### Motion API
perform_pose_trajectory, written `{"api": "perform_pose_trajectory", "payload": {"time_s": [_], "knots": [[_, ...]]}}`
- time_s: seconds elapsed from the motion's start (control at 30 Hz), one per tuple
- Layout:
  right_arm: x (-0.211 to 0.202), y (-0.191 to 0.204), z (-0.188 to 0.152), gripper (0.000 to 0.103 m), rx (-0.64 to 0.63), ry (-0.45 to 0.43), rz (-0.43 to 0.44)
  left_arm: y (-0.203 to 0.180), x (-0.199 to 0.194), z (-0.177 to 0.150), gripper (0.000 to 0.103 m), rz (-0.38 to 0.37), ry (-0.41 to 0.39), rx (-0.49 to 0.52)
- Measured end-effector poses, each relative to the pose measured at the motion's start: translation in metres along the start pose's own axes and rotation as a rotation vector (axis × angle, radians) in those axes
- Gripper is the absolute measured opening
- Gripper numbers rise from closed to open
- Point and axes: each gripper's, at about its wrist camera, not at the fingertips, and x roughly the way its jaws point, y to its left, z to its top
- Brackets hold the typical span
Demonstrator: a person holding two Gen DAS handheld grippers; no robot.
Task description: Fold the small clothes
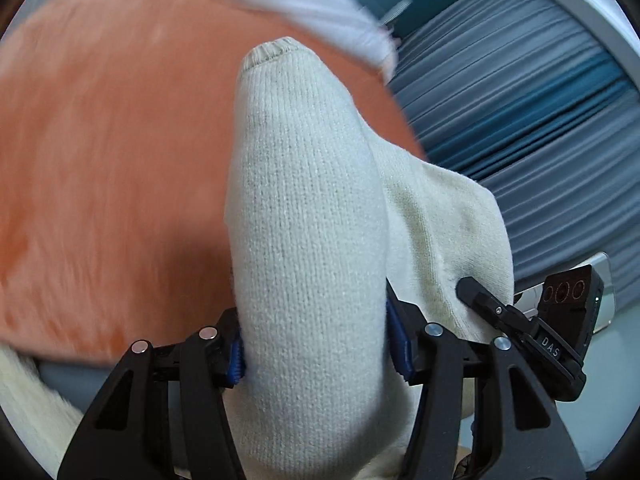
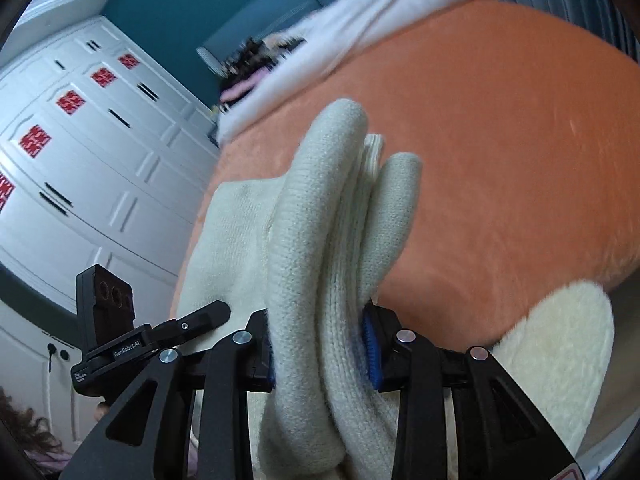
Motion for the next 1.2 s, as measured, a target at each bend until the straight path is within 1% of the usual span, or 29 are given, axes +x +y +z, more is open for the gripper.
{"api": "perform_pose_trajectory", "payload": {"time_s": [0.07,0.13,0.2,0.27,0.3,0.33,0.37,0.4,0.43,0.47,0.5,0.53,0.57,0.6,0.63,0.67,0.7,0.77,0.83,0.9,0.93,1.0,1.03,1.07,1.1,1.13,1.17,1.2], "knots": [[-0.018,0.026,0.025,0.031,-0.064,-0.087,0.054,-0.022,-0.031,0.030,0.053,-0.010,-0.091,0.078],[-0.027,0.049,0.051,0.032,-0.111,-0.154,0.119,-0.035,-0.056,0.056,0.054,-0.003,-0.160,0.125],[-0.022,0.061,0.073,0.032,-0.118,-0.187,0.180,-0.034,-0.070,0.083,0.057,0.017,-0.206,0.139],[0.004,0.066,0.094,0.034,-0.123,-0.188,0.209,-0.014,-0.068,0.105,0.066,0.057,-0.217,0.112],[0.027,0.062,0.103,0.043,-0.113,-0.178,0.206,0.001,-0.055,0.118,0.075,0.089,-0.216,0.084],[0.050,0.055,0.109,0.055,-0.103,-0.162,0.202,0.024,-0.043,0.127,0.087,0.131,-0.214,0.061],[0.084,0.043,0.110,0.063,-0.099,-0.133,0.183,0.048,-0.025,0.133,0.090,0.199,-0.219,0.027],[0.118,0.027,0.111,0.069,-0.094,-0.122,0.132,0.082,-0.007,0.130,0.091,0.283,-0.214,-0.015],[0.156,0.004,0.103,0.067,-0.071,-0.092,-0.002,0.116,0.013,0.123,0.088,0.354,-0.161,-0.069],[0.179,-0.017,0.093,0.060,-0.040,-0.014,-0.134,0.146,0.028,0.111,0.080,0.426,-0.096,-0.138],[0.201,-0.035,0.078,0.038,0.010,0.088,-0.246,0.173,0.036,0.091,0.067,0.444,-0.042,-0.220],[0.206,-0.048,0.059,0.037,0.058,0.134,-0.215,0.189,0.035,0.072,0.068,0.399,-0.031,-0.271],[0.202,-0.054,0.043,0.038,0.082,0.136,-0.143,0.198,0.032,0.054,0.069,0.375,-0.038,-0.300],[0.195,-0.057,0.029,0.046,0.085,0.122,-0.102,0.202,0.027,0.036,0.078,0.370,-0.068,-0.317],[0.188,-0.058,0.017,0.055,0.069,0.110,-0.116,0.202,0.023,0.023,0.080,0.383,-0.082,-0.327],[0.183,-0.056,0.008,0.057,0.041,0.105,-0.144,0.200,0.024,0.015,0.080,0.377,-0.078,-0.332],[0.181,-0.053,0.002,0.057,0.017,0.107,-0.150,0.196,0.029,0.009,0.081,0.353,-0.067,-0.335],[0.183,-0.050,0.003,0.058,-0.012,0.118,-0.152,0.187,0.038,0.005,0.083,0.320,-0.059,-0.329],[0.190,-0.051,0.013,0.062,-0.012,0.121,-0.146,0.172,0.053,0.007,0.087,0.308,-0.047,-0.256],[0.202,-0.049,0.021,0.062,0.013,0.135,-0.116,0.156,0.069,0.005,0.087,0.340,-0.006,-0.142],[0.212,-0.049,0.025,0.062,0.029,0.149,-0.102,0.147,0.078,0.003,0.087,0.372,0.007,-0.085],[0.222,-0.057,0.023,0.063,0.048,0.170,-0.091,0.142,0.095,0.003,0.087,0.478,0.021,0.027],[0.229,-0.057,0.026,0.063,0.052,0.171,-0.108,0.144,0.101,0.003,0.082,0.526,0.016,0.059],[0.234,-0.061,0.030,0.063,0.054,0.169,-0.126,0.148,0.104,0.004,0.077,0.560,0.013,0.068],[0.239,-0.063,0.033,0.066,0.056,0.165,-0.138,0.156,0.105,0.006,0.068,0.565,0.012,0.047],[0.245,-0.067,0.037,0.072,0.065,0.155,-0.159,0.164,0.103,0.009,0.068,0.551,-0.001,0.001],[0.249,-0.069,0.040,0.073,0.075,0.147,-0.165,0.174,0.099,0.014,0.069,0.528,-0.017,-0.051],[0.255,-0.070,0.045,0.073,0.079,0.146,-0.162,0.182,0.099,0.019,0.069,0.500,-0.016,-0.082]]}}
